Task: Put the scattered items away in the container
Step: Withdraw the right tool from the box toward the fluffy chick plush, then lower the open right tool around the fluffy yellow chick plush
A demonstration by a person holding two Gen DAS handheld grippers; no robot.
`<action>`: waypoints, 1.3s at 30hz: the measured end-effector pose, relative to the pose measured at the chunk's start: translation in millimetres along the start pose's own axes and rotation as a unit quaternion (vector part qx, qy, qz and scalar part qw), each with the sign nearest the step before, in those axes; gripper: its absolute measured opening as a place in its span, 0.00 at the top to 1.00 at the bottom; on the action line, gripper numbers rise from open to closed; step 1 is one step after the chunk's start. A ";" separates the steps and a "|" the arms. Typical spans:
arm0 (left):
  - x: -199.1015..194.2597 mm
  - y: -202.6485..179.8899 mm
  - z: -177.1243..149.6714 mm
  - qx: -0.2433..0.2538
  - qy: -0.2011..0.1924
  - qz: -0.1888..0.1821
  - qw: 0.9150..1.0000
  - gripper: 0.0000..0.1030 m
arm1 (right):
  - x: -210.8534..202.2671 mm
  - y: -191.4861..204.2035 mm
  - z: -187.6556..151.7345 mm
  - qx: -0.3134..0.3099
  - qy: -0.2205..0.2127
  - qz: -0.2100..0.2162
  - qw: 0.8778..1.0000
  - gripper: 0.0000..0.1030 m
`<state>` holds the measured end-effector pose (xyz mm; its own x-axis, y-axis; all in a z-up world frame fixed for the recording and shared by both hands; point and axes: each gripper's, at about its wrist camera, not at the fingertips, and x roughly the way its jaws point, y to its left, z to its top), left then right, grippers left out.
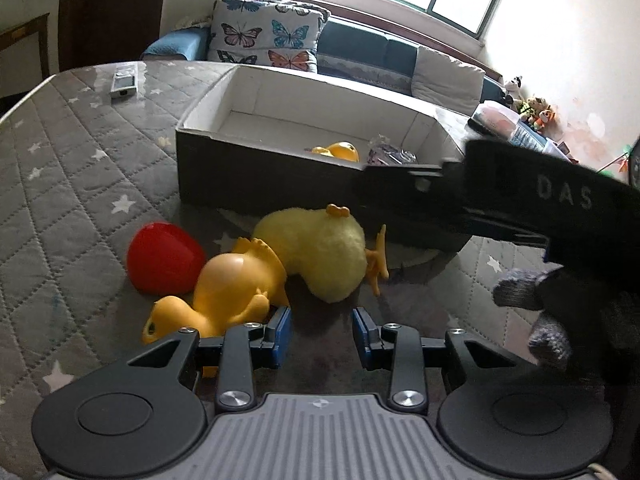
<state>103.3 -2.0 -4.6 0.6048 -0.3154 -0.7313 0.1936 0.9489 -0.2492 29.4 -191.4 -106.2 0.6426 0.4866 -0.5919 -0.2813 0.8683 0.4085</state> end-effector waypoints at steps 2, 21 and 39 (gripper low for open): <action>3.0 0.1 0.4 -0.003 0.003 0.001 1.000 0.65 | 5.8 2.0 2.3 -0.002 0.006 0.004 1.000 0.00; 8.1 3.4 8.1 -0.016 -0.006 -0.019 1.000 0.65 | 36.2 -6.4 7.6 0.035 0.073 0.064 0.995 0.00; 11.8 4.1 9.4 -0.017 -0.002 -0.028 0.999 0.65 | 37.1 -12.2 8.9 0.061 0.075 0.070 0.993 0.01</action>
<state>118.5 -1.8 -8.3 0.5973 -0.3675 -0.7129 0.2006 0.9290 -0.3109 63.0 -184.8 -126.9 0.4871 0.6191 -0.6160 -0.2660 0.7770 0.5705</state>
